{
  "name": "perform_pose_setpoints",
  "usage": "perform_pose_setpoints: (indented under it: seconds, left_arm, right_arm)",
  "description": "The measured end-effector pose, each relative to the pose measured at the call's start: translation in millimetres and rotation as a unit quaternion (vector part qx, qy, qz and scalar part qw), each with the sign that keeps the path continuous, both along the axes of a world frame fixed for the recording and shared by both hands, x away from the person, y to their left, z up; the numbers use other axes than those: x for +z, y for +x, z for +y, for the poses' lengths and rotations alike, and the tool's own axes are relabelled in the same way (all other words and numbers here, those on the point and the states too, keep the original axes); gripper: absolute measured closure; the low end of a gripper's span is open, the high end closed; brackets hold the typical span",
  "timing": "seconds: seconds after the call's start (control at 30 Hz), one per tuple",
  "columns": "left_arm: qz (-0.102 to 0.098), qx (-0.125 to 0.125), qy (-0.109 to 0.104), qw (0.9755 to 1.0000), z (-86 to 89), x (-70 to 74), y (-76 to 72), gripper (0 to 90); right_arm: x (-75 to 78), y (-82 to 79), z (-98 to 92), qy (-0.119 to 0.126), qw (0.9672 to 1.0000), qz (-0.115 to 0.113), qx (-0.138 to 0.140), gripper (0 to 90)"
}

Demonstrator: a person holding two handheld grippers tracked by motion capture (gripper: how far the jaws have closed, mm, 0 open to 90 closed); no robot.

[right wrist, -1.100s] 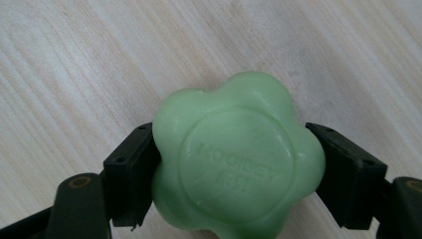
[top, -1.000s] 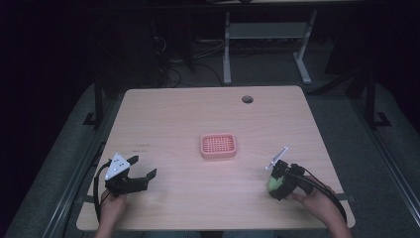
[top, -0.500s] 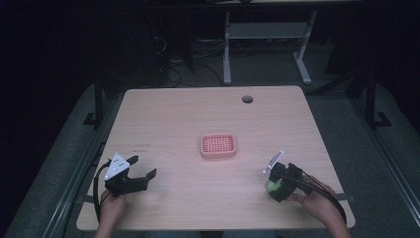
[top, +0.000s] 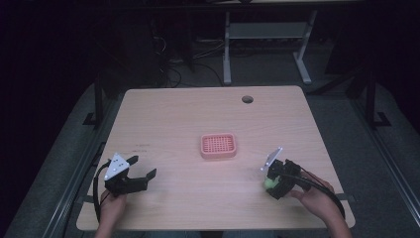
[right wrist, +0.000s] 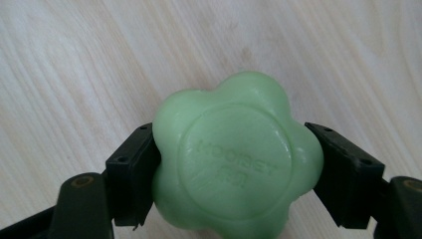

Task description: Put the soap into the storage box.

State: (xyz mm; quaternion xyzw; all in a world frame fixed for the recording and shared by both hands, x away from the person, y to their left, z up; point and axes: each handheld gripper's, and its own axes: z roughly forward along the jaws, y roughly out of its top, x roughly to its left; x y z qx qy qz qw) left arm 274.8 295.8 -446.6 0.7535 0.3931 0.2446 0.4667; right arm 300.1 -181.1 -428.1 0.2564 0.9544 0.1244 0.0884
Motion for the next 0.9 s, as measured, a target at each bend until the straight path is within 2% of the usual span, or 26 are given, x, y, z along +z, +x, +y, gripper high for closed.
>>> perform_pose_setpoints:
  seconds: [0.1,0.33,0.57,0.67,0.9]
  left_arm:
    - [0.001,0.0,-0.002,1.0,0.0,-0.2,-0.4,14.1]
    - [0.001,0.0,-0.004,1.0,0.3,0.0,-0.2,14.1]
    - [0.002,-0.002,-0.004,1.0,1.3,-0.2,0.4,14.0]
    - [0.002,-0.001,-0.008,1.0,2.2,-0.3,0.8,14.1]
    - [0.003,-0.001,-0.012,0.9999,1.4,-0.4,0.7,14.0]
  right_arm:
    - [4.5,5.2,-1.9,0.03,0.9995,0.004,-0.004,26.3]
    - [9.6,15.2,0.8,0.04,0.9992,0.006,-0.003,26.3]
    - [11.0,28.8,8.0,0.066,0.9977,0.016,0.0,26.2]
    - [11.4,37.4,6.9,0.088,0.9959,0.023,-0.004,26.3]
    - [13.9,48.3,7.0,0.099,0.9947,0.028,-0.01,26.2]
